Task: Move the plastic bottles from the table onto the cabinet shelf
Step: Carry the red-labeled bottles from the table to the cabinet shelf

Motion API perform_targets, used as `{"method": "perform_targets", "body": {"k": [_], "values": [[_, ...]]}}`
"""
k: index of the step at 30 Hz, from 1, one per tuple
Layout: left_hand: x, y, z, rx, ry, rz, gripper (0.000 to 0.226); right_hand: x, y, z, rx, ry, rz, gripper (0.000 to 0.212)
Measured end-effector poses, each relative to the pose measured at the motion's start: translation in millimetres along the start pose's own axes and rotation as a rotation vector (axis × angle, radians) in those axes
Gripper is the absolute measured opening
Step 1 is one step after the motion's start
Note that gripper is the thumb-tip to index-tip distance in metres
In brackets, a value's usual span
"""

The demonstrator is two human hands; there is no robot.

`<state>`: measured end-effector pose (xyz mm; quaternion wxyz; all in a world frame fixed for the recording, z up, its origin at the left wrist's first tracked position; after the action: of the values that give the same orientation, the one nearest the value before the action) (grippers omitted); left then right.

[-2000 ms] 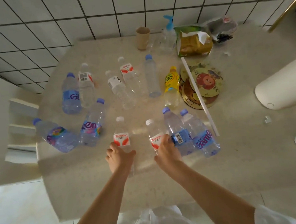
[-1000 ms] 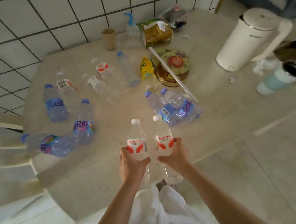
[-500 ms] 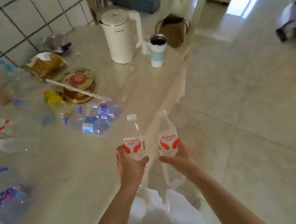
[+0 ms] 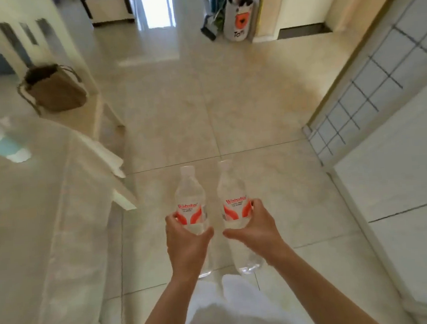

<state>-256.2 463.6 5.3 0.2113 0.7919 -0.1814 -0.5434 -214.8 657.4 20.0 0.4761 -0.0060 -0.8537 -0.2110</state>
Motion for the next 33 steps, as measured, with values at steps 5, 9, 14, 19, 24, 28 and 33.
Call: {"method": "perform_targets", "body": {"k": [5, 9, 14, 19, 24, 28, 33], "values": [[-58, -96, -16, 0.186, -0.153, 0.083, 0.062, -50, 102, 4, -0.202, -0.111, 0.092, 0.059], [-91, -157, -20, 0.3, -0.223, 0.146, 0.061, -79, 161, 6, -0.35, -0.193, 0.168, 0.069], [-136, -235, -17, 0.46, -0.29, 0.207, 0.057, -104, 223, 10, -0.53, -0.265, 0.241, 0.068], [-196, -318, -9, 0.604, -0.412, 0.308, 0.06, -117, 281, 25, -0.681, -0.334, 0.335, 0.066], [-252, -392, -16, 0.711, -0.545, 0.396, 0.065, -127, 334, 37, -0.823, -0.404, 0.413, 0.068], [-283, -437, -45, 0.8, -0.691, 0.455, 0.069, -139, 368, 26, -0.943, -0.451, 0.485, 0.074], [-296, -488, -92, 0.912, -0.782, 0.483, 0.068, -168, 409, -7, -1.102, -0.515, 0.58, 0.075]]}}
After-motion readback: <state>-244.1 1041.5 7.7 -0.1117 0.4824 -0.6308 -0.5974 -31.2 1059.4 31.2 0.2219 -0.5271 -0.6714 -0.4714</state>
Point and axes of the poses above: each hand's wrist, its own z-axis towards the middle knuckle, its own y-axis out of the back of the hand, x = y × z, the point moved 9 cm from there along z, towards the middle knuckle, and after that the axes turned 6 degrees about z, right-handed, at the moved point
